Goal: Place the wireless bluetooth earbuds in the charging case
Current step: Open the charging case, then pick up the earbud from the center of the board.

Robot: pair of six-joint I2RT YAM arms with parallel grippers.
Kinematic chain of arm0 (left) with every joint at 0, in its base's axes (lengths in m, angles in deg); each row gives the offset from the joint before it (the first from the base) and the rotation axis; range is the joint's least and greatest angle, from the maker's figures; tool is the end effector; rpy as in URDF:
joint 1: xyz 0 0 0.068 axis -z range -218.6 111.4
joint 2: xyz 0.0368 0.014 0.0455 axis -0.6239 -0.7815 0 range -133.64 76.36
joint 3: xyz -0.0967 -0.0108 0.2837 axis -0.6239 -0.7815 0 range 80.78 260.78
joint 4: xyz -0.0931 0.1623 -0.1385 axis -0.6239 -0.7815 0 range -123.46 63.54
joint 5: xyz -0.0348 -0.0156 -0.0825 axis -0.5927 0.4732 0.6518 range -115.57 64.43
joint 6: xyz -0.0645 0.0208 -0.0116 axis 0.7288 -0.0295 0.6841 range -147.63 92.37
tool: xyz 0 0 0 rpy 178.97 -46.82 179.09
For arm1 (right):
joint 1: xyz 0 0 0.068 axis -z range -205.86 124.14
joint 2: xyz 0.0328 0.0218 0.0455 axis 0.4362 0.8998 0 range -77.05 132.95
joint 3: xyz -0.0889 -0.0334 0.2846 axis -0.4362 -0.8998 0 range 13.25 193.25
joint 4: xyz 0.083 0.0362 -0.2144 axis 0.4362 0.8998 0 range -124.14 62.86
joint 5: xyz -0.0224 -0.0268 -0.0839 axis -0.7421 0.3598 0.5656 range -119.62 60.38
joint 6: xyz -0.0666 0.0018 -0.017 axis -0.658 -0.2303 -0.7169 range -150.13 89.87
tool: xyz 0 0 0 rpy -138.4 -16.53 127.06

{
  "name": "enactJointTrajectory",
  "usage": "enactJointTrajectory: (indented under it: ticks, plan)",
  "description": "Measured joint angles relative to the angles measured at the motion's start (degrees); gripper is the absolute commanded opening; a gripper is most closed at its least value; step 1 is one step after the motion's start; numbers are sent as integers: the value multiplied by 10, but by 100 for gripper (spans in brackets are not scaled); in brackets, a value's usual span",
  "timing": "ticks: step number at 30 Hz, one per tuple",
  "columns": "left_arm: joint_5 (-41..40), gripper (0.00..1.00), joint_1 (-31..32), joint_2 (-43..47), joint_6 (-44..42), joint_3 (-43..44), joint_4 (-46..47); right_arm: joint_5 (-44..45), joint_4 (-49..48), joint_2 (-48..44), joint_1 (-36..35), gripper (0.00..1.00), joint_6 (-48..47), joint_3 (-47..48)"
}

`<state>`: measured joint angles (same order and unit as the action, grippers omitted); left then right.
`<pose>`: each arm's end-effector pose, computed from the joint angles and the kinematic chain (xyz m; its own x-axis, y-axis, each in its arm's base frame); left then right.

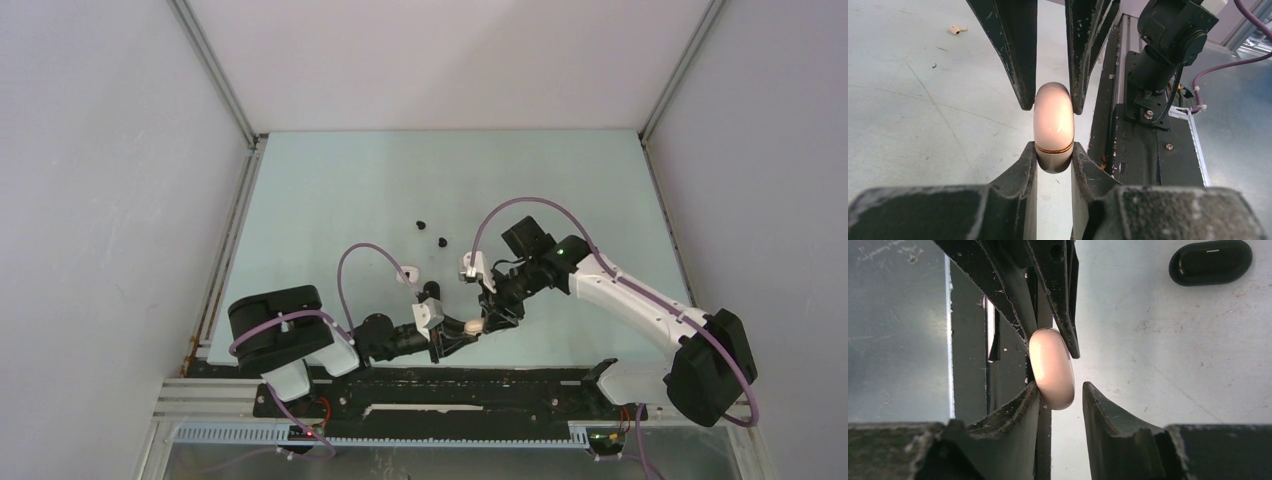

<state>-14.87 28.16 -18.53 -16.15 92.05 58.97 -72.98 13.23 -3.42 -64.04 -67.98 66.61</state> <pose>0.0918 -0.2401 0.2023 -0.1820 -0.0718 -0.9807 0.9591 0.2071 -0.1932 0.1359 0.1554 0.2701 -0.1724 -0.7030 -0.6900 -0.9631 -0.0268 0.2679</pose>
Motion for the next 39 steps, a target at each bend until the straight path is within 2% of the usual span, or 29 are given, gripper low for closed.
enactJointTrajectory:
  ticks: [7, 16, 20, 24, 28, 31, 34, 39]
  plan:
    - [10, 0, 8, 0, 0, 1, 3, -40, -8, 0, 46, 42, 14, 18]
    - [17, 0, 14, 0, 1, 1, 4, -61, -14, -7, 71, 48, 14, 25]
    - [14, 0, 14, 17, 1, 0, -7, -94, 5, -25, 126, 48, 9, 46]
    - [4, 0, 14, 106, -4, 1, -72, -106, 19, -64, 200, 46, -1, 66]
    - [-11, 0, 14, 212, -29, 8, -164, -92, 20, -83, 285, 39, -1, 73]
    - [-10, 0, 6, 233, -42, 21, -205, -67, 20, -63, 341, 35, 0, 76]
    - [8, 0, -23, 207, -36, 21, -200, -19, 15, -22, 363, 31, 5, 86]
    - [50, 0, -82, 119, 17, -1, -115, 78, 0, 53, 365, 28, 16, 113]
